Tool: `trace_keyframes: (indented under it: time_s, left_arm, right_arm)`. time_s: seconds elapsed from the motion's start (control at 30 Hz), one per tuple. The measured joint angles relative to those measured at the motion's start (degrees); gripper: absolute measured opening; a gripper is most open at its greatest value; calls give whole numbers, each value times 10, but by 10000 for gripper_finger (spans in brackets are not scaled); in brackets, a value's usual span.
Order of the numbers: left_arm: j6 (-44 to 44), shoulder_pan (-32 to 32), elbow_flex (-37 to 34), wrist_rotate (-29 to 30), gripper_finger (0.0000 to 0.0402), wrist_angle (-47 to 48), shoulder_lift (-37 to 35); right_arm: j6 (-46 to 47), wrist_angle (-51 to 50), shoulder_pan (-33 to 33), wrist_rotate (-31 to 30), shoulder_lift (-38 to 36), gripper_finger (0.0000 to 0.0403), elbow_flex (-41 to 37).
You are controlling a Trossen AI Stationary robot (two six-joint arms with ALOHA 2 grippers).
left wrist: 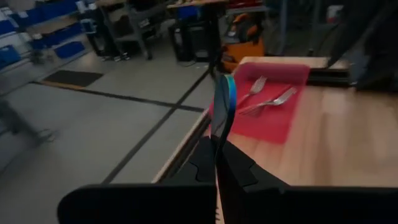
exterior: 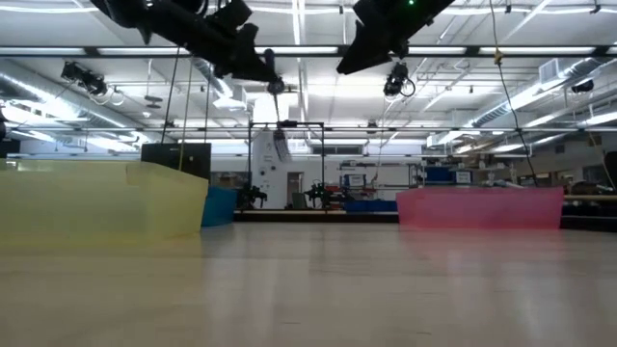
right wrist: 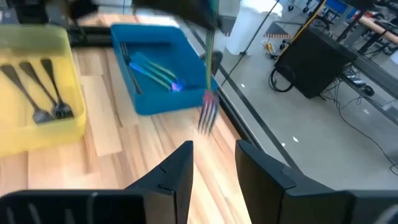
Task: Sort silverware by color (type)
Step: Put the blue fork into the blue bin
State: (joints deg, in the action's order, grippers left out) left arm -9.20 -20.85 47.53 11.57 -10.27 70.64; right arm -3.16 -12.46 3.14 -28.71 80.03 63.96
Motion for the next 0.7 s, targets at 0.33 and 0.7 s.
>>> trace_keyframes:
  time_s: [0.33,0.7]
  left_arm:
    - [-80,-61,0,1,0,195,-109]
    - [-110,-116,0,28,1,427,-125]
  right_arm:
    - [6,-52,0,-1,-2,126,0]
    - [6,-53,1,-1,-2,126,0]
